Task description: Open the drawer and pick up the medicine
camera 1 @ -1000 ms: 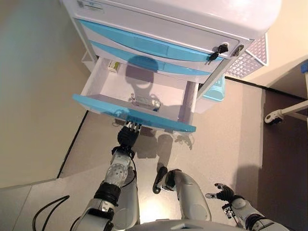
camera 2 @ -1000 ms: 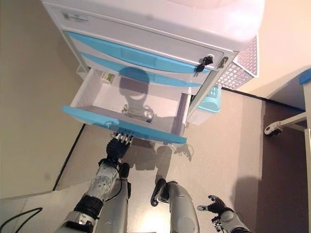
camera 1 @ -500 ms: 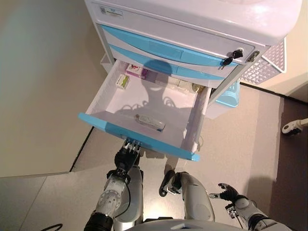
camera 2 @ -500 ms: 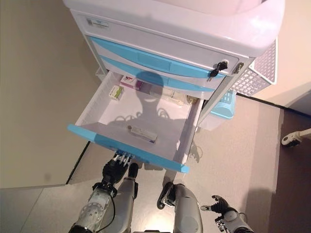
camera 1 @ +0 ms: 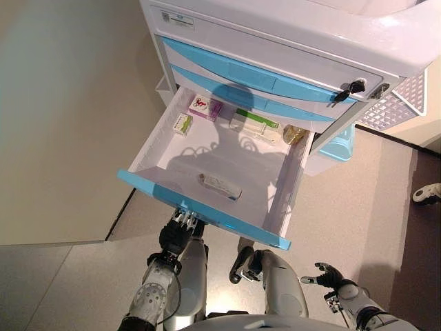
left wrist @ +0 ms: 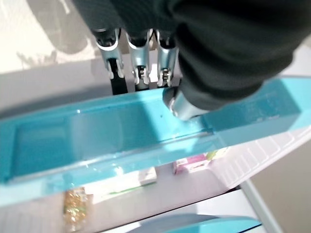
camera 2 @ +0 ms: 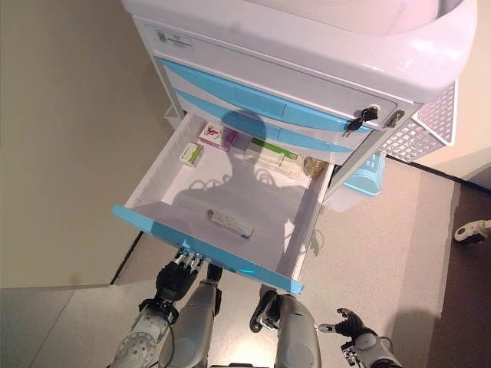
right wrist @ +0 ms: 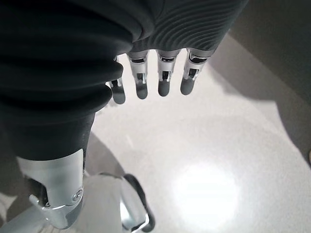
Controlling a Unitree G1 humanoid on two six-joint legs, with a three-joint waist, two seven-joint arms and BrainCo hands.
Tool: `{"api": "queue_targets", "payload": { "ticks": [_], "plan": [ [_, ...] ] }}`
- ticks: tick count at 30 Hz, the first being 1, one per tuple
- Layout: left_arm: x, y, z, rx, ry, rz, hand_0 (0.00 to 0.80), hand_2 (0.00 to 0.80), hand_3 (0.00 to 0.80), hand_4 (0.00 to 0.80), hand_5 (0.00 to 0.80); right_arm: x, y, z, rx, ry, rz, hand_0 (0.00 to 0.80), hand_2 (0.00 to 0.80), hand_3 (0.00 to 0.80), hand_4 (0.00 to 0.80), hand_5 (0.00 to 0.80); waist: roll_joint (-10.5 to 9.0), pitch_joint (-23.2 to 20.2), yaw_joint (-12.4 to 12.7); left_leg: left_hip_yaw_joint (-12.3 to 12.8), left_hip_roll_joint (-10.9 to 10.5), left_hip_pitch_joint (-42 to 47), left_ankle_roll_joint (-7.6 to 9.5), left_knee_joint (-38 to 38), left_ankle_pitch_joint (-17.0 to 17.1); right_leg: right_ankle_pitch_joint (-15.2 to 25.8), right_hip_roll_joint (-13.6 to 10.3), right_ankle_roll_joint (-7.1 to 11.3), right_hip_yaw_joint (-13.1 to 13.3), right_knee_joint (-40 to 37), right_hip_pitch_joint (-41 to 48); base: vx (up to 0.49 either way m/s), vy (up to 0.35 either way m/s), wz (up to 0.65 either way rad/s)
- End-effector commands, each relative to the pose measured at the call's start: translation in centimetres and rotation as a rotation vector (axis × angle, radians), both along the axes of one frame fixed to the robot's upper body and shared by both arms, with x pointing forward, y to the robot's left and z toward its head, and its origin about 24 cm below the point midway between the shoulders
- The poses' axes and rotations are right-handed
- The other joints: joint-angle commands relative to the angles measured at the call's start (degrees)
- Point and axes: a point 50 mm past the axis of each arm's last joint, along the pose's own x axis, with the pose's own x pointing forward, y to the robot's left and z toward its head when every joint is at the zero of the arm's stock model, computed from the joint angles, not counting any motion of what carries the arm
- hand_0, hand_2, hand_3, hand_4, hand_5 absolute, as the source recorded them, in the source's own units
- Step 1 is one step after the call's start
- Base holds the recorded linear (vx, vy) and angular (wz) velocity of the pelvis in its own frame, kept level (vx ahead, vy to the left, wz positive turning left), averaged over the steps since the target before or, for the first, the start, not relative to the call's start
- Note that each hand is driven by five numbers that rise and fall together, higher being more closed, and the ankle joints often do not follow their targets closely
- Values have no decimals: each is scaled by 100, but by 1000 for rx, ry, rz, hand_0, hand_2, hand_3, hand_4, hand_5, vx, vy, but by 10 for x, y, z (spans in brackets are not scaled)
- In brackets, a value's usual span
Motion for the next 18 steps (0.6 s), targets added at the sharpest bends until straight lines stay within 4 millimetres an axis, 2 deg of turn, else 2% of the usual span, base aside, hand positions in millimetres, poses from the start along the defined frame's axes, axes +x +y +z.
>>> {"api": "queue_targets", "payload": {
  "ticks": [1, 6, 12, 15, 16, 17, 18],
  "plan": [
    [23, 63, 95, 253, -459, 207, 0, 0, 0, 0, 0, -15, -20, 1, -72, 50, -40, 0, 0, 0, 0, 0, -41, -387, 181, 425, -182, -206, 572, 683, -541, 1406, -47, 766, 973, -963, -116, 27, 53, -15],
    [12, 76, 81, 408, -345, 196, 0, 0, 0, 0, 0, -8, -24, 6, -87, 17, -49, 0, 0, 0, 0, 0, -37, -355, 125, 576, -155, -201, 632, 604, -539, 1537, -4, 825, 1154, -1132, -166, 17, 64, -20],
    [4, 80, 61, 542, -220, 122, 0, 0, 0, 0, 0, 2, -29, 12, -103, -20, -53, 0, 0, 0, 0, 0, 0, -316, -19, 722, -167, -231, 688, 576, -535, 1604, -17, 851, 1298, -1177, -250, 18, 68, -17],
    [-2, 89, 45, 705, -107, 55, 0, 0, 0, 0, 0, 6, -33, 16, -112, -35, -52, 0, 0, 0, 0, 0, 33, -343, -131, 823, -157, -201, 715, 496, -541, 1648, -20, 866, 1412, -1277, -274, 43, 77, -16],
    [-7, 94, 32, 775, -31, 16, 0, 0, 0, 0, 0, 8, -34, 18, -111, -46, -55, 0, 0, 0, 0, 0, 42, -371, -196, 863, -156, -180, 718, 460, -540, 1653, -18, 859, 1472, -1297, -288, 42, 51, -13],
    [-7, 94, 32, 775, -32, 16, 0, 0, 0, 0, 0, 8, -34, 18, -111, -46, -55, 0, 0, 0, 0, 0, 42, -371, -195, 863, -156, -180, 718, 460, -541, 1653, -18, 859, 1473, -1297, -289, 56, 37, -16],
    [-12, 99, 22, 838, 32, -14, 0, 0, 0, 0, 0, 6, -34, 17, -106, -46, -61, 0, 0, 0, 0, 0, 53, -393, -227, 869, -154, -154, 715, 436, -540, 1643, -7, 853, 1507, -1295, -289, 55, 16, -17]
  ]
}}
